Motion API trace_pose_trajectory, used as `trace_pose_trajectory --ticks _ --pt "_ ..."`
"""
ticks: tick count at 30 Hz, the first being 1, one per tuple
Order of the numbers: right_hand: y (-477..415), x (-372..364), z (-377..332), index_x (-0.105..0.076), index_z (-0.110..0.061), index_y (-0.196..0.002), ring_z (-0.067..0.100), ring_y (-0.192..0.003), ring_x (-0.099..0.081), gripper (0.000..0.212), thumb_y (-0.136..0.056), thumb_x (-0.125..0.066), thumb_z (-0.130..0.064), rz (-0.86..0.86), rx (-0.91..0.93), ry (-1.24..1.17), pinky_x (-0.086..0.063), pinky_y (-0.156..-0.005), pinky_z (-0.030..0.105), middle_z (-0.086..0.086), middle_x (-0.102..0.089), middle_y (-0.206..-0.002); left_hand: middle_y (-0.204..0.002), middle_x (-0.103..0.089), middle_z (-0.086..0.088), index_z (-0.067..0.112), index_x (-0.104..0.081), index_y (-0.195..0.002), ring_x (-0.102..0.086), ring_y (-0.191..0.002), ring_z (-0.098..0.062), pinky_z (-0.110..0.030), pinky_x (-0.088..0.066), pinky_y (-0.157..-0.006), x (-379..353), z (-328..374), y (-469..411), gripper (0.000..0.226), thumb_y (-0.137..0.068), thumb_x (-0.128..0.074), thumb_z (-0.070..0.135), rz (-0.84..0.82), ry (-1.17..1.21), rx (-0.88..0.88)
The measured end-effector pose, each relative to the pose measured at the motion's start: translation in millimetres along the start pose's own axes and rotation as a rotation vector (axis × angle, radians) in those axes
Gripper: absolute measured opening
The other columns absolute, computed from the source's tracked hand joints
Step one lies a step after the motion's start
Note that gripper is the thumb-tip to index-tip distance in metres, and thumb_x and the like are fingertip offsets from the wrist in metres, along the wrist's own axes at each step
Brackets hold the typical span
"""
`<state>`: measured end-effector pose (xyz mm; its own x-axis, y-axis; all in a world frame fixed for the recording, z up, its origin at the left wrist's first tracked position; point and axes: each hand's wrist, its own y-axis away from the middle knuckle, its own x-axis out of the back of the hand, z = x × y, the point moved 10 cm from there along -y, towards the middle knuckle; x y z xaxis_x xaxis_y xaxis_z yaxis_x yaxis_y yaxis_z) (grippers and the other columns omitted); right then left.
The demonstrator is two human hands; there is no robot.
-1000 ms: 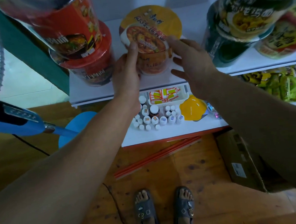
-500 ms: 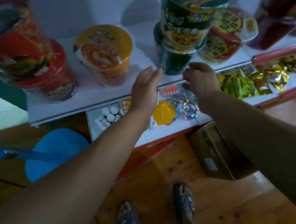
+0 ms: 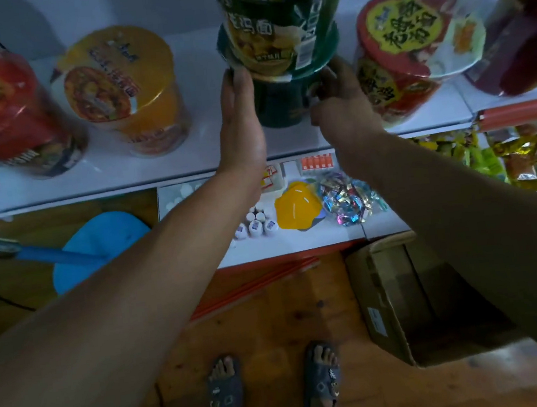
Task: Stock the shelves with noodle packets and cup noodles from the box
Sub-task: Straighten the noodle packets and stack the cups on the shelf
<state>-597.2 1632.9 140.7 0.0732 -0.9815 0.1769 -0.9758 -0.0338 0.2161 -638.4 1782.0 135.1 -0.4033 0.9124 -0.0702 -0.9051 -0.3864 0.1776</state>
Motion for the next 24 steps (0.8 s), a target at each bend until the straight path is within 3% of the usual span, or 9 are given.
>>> trace_pose_trajectory --ticks 2,4,8,10,14,16,20,22,24 --pt "-10 -7 -1 -0.036 -0.017 -0.145 0.015 -0.114 -0.055 0.07 -0.082 -0.041 0.014 -0.06 -0.011 -0.121 -0.053 -0.082 0.024 0.003 -0.054 -0.138 -0.152 -0.043 0.003 0.027 -0.036 -0.15 -0.042 -0.136 -0.012 -0.039 -0.034 -0.115 6 5 -14 0.06 -0.099 -0.033 0.058 0.04 -0.009 0.001" --pt "-12 -17 0 -0.037 -0.008 -0.142 0.011 -0.106 -0.057 0.062 -0.087 -0.037 0.021 -0.116 -0.012 -0.201 -0.046 -0.068 0.014 0.005 -0.054 -0.129 -0.15 -0.046 0.001 0.025 -0.04 -0.149 -0.046 -0.133 -0.012 -0.04 -0.037 -0.114 15 11 -25 0.057 -0.101 -0.032 0.056 0.079 0.016 -0.002" --pt "2 -30 16 -0.031 -0.012 -0.148 0.011 -0.121 -0.053 0.073 -0.084 -0.033 0.023 -0.148 -0.032 -0.222 -0.045 -0.082 0.019 0.001 -0.05 -0.138 -0.145 -0.053 0.001 0.024 -0.051 -0.141 -0.052 -0.125 -0.012 -0.04 -0.04 -0.111 33 8 -36 0.056 -0.1 -0.035 0.059 0.167 0.077 0.044" --pt "11 -32 22 -0.028 -0.016 -0.151 0.009 -0.122 -0.052 0.079 -0.083 -0.032 0.024 -0.165 -0.042 -0.238 -0.047 -0.078 0.016 0.001 -0.045 -0.146 -0.144 -0.054 -0.001 0.023 -0.052 -0.139 -0.051 -0.129 -0.014 -0.042 -0.04 -0.112 35 3 -35 0.055 -0.101 -0.034 0.057 0.154 0.104 0.039" --pt "18 -25 24 -0.029 -0.022 -0.152 0.008 -0.12 -0.053 0.081 -0.084 -0.035 0.021 -0.165 -0.03 -0.192 -0.05 -0.069 0.015 -0.008 -0.05 -0.13 -0.147 -0.051 0.0 0.022 -0.042 -0.148 -0.05 -0.132 -0.013 -0.041 -0.04 -0.112 35 -1 -30 0.071 -0.093 -0.036 0.068 0.136 0.103 0.01" --pt "10 -19 18 -0.031 -0.022 -0.152 0.004 -0.111 -0.057 0.076 -0.086 -0.037 0.017 -0.113 0.002 -0.122 -0.049 -0.073 0.016 -0.011 -0.054 -0.12 -0.147 -0.051 -0.001 0.022 -0.041 -0.149 -0.05 -0.132 -0.015 -0.044 -0.04 -0.112 37 -2 -34 0.079 -0.088 -0.038 0.073 0.145 0.095 0.019" --pt "-11 -19 -3 -0.033 -0.018 -0.151 0.003 -0.105 -0.055 0.071 -0.087 -0.04 0.012 -0.066 0.096 -0.024 -0.049 -0.076 0.023 -0.019 -0.054 -0.112 -0.142 -0.057 -0.004 0.022 -0.052 -0.141 -0.053 -0.129 -0.018 -0.047 -0.041 -0.111 23 7 -54 0.067 -0.099 -0.02 0.063 0.04 0.024 0.002" --pt "-16 -23 -6 -0.031 -0.017 -0.151 0.002 -0.107 -0.052 0.073 -0.087 -0.038 0.017 -0.102 0.077 -0.074 -0.049 -0.073 0.014 -0.011 -0.056 -0.128 -0.139 -0.059 -0.004 0.019 -0.054 -0.139 -0.056 -0.124 -0.016 -0.044 -0.043 -0.109 22 10 -59 0.063 -0.102 -0.02 0.057 0.042 0.007 -0.005" --pt "-19 -24 -5 -0.035 -0.015 -0.149 0.005 -0.109 -0.055 0.074 -0.084 -0.036 0.019 -0.109 0.069 -0.142 -0.049 -0.076 0.016 0.0 -0.055 -0.131 -0.138 -0.059 -0.003 0.02 -0.052 -0.139 -0.057 -0.122 -0.014 -0.043 -0.044 -0.108 27 12 -61 0.061 -0.101 -0.023 0.058 0.08 -0.001 -0.006"
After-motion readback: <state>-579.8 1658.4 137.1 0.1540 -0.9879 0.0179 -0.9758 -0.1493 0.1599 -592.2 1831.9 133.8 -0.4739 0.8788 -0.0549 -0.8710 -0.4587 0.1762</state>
